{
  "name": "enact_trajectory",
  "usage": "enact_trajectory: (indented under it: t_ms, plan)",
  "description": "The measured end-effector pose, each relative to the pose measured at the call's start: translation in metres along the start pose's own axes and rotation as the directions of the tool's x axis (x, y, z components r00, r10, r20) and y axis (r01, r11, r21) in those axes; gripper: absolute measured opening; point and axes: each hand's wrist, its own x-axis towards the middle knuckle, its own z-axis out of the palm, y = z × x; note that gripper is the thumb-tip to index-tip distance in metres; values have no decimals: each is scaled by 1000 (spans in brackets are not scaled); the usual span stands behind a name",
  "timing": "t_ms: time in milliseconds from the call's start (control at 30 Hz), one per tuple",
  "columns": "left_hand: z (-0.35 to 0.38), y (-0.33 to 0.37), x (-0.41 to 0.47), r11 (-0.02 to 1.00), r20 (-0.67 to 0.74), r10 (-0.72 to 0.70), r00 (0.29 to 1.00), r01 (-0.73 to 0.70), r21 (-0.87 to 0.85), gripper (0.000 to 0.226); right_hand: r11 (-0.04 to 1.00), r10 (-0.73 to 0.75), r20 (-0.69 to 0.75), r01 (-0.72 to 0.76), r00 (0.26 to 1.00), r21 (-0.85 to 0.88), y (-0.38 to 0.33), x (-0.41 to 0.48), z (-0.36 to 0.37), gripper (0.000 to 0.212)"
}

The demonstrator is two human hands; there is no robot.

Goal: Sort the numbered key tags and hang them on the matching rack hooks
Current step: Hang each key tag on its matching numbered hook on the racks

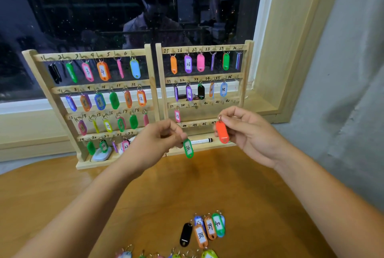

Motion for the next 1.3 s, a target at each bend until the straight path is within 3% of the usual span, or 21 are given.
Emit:
enact_trajectory:
  t_ms: [133,267,367,467,567,667,933,1133,1300]
  plan:
    - [3,4,-3,998,-42,-6,999,3,-68,17,925,34,207,-109,978,364,2,-8,8,10]
    - [1,3,-7,998,-41,-3,999,0,-71,18,894,27,275,-146,961,424,5,-12,13,10]
    - [-1,3,-10,998,-35,-7,999,5,-66,18,951,49,243,-119,969,284,9,-15,14,8]
    - [-2,4,-12,998,-37,-12,999,9,-69,19,998,65,119,-62,991,-26,9,-17,18,6]
    - [-2,4,-13,997,-33,-11,999,9,-71,19,911,20,-53,-40,998,-409,5,-18,23,9]
    - [-2,4,-14,997,-31,-11,999,9,-74,19,790,-90,-137,-13,987,-612,2,-20,25,8]
    - [-3,3,-17,998,-29,-26,999,24,-63,20,695,-135,-130,1,982,-719,11,-18,20,10]
    - [1,-3,-22,997,-11,-53,999,52,-57,17,531,82,-87,-118,993,-839,86,-18,16,11]
    - [3,-7,-27,996,8,-73,997,74,-46,16,455,105,-78,-118,991,-883,127,-25,11,10]
